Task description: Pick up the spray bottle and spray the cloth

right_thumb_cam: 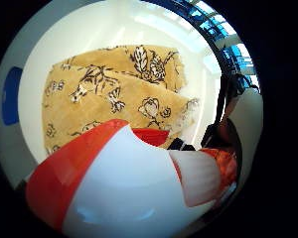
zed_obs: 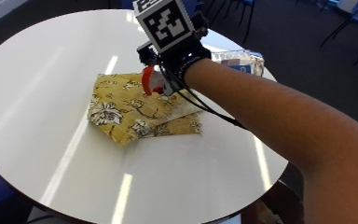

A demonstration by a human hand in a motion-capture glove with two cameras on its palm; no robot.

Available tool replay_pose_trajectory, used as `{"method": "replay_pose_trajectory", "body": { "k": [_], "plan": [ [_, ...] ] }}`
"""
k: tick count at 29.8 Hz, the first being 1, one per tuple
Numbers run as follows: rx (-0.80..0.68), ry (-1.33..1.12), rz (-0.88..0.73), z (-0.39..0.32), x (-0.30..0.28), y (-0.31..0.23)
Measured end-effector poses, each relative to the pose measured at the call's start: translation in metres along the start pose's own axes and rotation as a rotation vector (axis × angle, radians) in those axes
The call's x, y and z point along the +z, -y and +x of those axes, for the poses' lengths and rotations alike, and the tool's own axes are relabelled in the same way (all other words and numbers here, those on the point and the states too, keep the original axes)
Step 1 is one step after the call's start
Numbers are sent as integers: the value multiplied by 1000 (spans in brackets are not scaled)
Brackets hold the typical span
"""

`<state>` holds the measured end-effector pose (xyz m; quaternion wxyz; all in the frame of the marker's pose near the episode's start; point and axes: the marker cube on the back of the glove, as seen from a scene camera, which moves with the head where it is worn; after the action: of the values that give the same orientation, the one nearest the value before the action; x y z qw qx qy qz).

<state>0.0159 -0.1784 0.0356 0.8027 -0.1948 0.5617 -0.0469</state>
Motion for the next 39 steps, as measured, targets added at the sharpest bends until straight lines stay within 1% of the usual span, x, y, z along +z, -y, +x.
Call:
{"method": "replay_pose_trajectory", "body": {
  "k": [7, 16, 29, 33, 39],
  "plan": [
    [-16, -65, -17, -9, 12, -2],
    [-16, -61, -55, -9, 18, -3],
    [32, -13, -33, 8, 16, -2],
    [33, 50, -1, 9, 2, -1],
    [21, 211, 61, 9, -23, -5]
  ]
}}
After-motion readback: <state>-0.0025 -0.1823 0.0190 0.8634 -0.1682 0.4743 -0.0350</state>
